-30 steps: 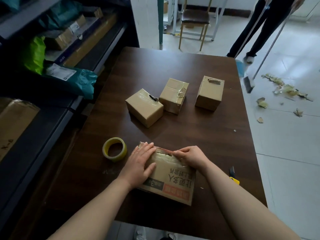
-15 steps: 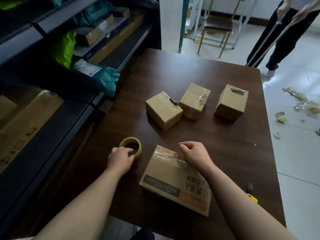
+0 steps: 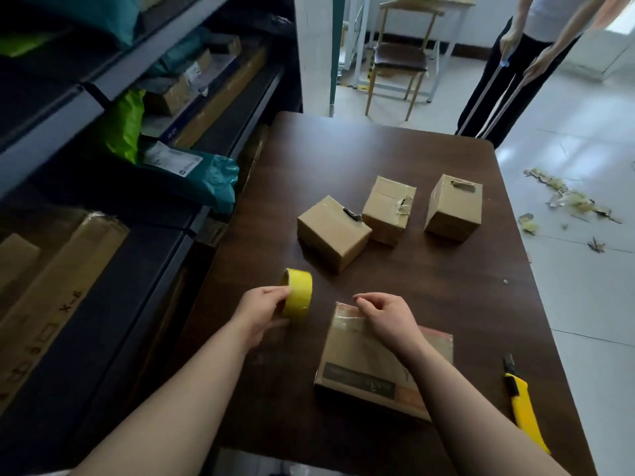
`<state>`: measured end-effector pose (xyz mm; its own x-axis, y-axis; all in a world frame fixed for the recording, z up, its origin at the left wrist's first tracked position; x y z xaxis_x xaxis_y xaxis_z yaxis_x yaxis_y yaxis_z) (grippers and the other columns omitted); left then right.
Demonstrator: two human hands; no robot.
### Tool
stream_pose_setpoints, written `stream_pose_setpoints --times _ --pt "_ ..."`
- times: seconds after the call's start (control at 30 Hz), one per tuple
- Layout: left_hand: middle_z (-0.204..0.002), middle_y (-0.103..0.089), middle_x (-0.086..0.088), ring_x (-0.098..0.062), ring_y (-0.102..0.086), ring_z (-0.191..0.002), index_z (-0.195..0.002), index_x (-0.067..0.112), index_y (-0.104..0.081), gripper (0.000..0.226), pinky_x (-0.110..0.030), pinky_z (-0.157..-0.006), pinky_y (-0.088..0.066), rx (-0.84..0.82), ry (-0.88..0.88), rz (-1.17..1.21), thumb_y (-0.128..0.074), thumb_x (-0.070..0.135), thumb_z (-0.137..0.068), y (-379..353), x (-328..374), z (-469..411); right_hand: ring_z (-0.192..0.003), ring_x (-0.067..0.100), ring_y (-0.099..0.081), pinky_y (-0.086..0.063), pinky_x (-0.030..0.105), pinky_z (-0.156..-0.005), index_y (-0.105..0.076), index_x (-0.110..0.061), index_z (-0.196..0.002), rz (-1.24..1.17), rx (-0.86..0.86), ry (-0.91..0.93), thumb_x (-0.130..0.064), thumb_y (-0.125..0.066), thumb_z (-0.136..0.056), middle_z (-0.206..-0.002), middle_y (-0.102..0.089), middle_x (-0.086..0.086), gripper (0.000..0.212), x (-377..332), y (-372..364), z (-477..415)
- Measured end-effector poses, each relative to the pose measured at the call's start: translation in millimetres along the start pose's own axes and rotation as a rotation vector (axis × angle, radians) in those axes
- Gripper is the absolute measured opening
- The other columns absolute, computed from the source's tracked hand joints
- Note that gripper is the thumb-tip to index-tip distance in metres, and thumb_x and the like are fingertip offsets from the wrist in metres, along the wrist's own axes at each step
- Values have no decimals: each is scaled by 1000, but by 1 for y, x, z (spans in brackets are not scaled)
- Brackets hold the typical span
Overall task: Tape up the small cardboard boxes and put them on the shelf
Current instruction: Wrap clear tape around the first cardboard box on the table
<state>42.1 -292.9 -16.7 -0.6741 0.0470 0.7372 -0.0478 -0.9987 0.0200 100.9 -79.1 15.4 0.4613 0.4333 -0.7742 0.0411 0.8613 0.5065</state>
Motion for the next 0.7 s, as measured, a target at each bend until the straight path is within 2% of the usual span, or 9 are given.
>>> stream_pose_setpoints --times 0.07,0.17,0.3,0.37,0.47,0.57,0.63,0.7 --pt "-106 -62 -18 -26 -61 -91 -119 4 -60 28 -41 -66 -54 -111 48 191 -58 17 -94 -1 14 14 -100 9 -64 -49 26 -93 -72 -14 -112 -46 -12 29 -22 -60 -93 -106 -71 -2 23 -12 -5 8" --pt "-101 -63 -16 -29 -61 -97 -110 7 -60 20 -47 -73 -55 -238 100 352 -56 19 -94 -3 29 36 -100 5 -65 -50 25 -94 -71 -16 -115 -137 -61 100 -20 -67 -88 -107 -72 -3 27 -27 -11 20" --pt "-95 -68 -13 -27 -65 -92 -109 6 -62 23 -46 -72 -57 -350 122 416 -56 22 -93 -8 35 57 -93 -2 -66 -49 11 -81 -71 -16 -112 -220 -116 181 -15 -70 -86 -103 -73 -3 26 -39 -15 34" --pt "-95 -69 -13 -27 -66 -91 -110 7 -61 23 -45 -71 -57 -372 96 418 -55 22 -94 -10 37 66 -87 2 -67 -50 11 -78 -71 -13 -111 -262 -113 187 -11 -70 -87 -101 -74 2 25 -40 -15 40" --pt "-102 -68 -12 -26 -68 -91 -111 12 -60 19 -41 -66 -59 -317 -41 250 -56 23 -95 -13 39 81 -93 11 -68 -53 20 -86 -72 -11 -111 -286 -69 199 -11 -70 -86 -101 -74 9 25 -36 -13 54" --pt "-100 -67 -6 -21 -67 -89 -103 20 -62 12 -32 -66 -56 -68 -411 -62 -61 26 -93 -9 37 81 -97 15 -68 -53 28 -92 -74 -16 -108 -246 -28 231 -13 -71 -85 -99 -74 5 23 -30 -13 58" --pt "-88 -67 -1 -17 -64 -83 -92 23 -66 9 -27 -65 -53 -16 -601 -195 -63 31 -91 -8 37 82 -97 15 -68 -52 23 -90 -73 -14 -109 -250 -6 219 -11 -71 -86 -100 -73 4 23 -28 -12 61" --pt "-85 -66 2 -12 -62 -80 -89 22 -68 13 -18 -62 -48 -89 -648 -371 -66 35 -88 -10 35 86 -96 12 -66 -50 14 -86 -72 -13 -111 -231 -2 219 -12 -70 -86 -102 -72 4 25 -28 -11 65"
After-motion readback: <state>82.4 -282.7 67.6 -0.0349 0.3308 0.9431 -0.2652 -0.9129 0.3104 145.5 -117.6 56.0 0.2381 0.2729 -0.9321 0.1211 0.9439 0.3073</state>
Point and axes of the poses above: each hand's wrist, its own z-axis away from the middle knuckle, its own y-axis out of the back of the hand, x = y × z, the point moved 2 cm from there along -z, towards the middle knuckle
